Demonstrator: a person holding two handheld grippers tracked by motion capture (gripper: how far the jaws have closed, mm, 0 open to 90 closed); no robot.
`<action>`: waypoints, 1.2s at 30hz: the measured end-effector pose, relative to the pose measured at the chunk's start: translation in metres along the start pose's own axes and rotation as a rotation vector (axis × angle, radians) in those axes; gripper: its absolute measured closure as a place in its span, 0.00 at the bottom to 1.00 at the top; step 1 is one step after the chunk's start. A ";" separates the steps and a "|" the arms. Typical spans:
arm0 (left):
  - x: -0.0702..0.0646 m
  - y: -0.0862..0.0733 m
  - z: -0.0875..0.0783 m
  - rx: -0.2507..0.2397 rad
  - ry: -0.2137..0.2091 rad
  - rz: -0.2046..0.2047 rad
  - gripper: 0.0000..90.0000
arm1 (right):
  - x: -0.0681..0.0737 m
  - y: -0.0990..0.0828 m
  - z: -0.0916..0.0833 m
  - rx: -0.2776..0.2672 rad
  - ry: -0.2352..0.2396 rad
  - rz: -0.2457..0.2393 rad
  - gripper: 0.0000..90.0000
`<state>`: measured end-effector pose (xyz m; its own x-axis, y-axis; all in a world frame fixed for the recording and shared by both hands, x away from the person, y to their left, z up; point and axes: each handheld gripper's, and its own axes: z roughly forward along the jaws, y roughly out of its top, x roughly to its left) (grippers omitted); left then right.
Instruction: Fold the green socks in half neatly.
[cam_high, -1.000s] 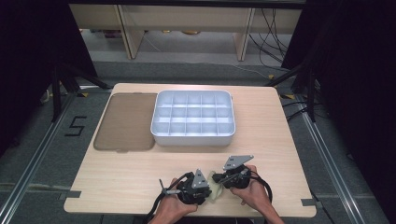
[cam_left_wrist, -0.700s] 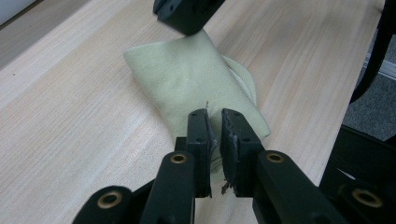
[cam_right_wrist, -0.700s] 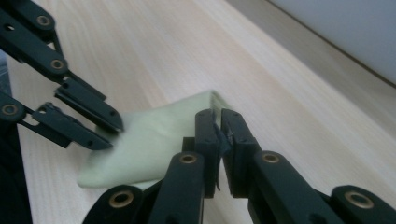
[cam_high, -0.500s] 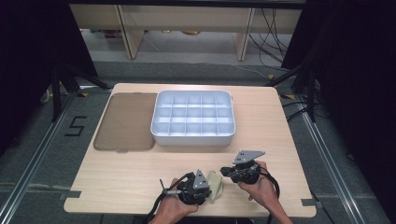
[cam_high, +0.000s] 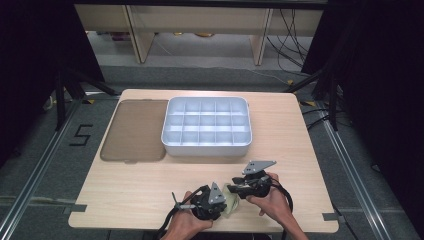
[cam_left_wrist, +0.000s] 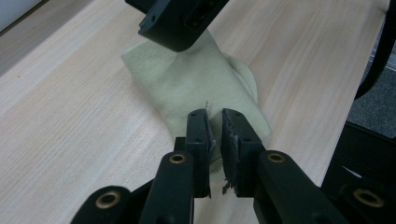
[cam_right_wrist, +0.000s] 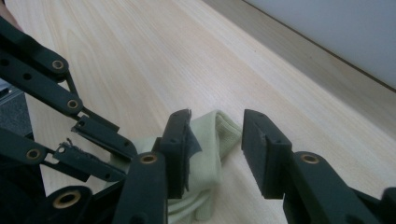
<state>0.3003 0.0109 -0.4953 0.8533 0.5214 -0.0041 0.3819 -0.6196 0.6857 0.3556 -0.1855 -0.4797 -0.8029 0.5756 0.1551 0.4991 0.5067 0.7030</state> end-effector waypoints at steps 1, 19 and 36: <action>0.000 0.000 0.000 0.000 0.000 0.000 0.89 | -0.001 0.000 0.001 0.005 0.002 -0.017 0.68; 0.000 -0.001 0.000 0.002 0.008 -0.004 0.88 | -0.001 -0.011 0.016 0.101 0.021 0.090 0.62; 0.003 -0.001 -0.003 -0.005 0.006 0.006 0.84 | -0.006 -0.019 0.019 0.067 0.099 0.170 0.74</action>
<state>0.3016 0.0150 -0.4945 0.8534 0.5213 0.0040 0.3751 -0.6194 0.6896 0.3571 -0.1866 -0.5069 -0.7317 0.5925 0.3370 0.6481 0.4514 0.6134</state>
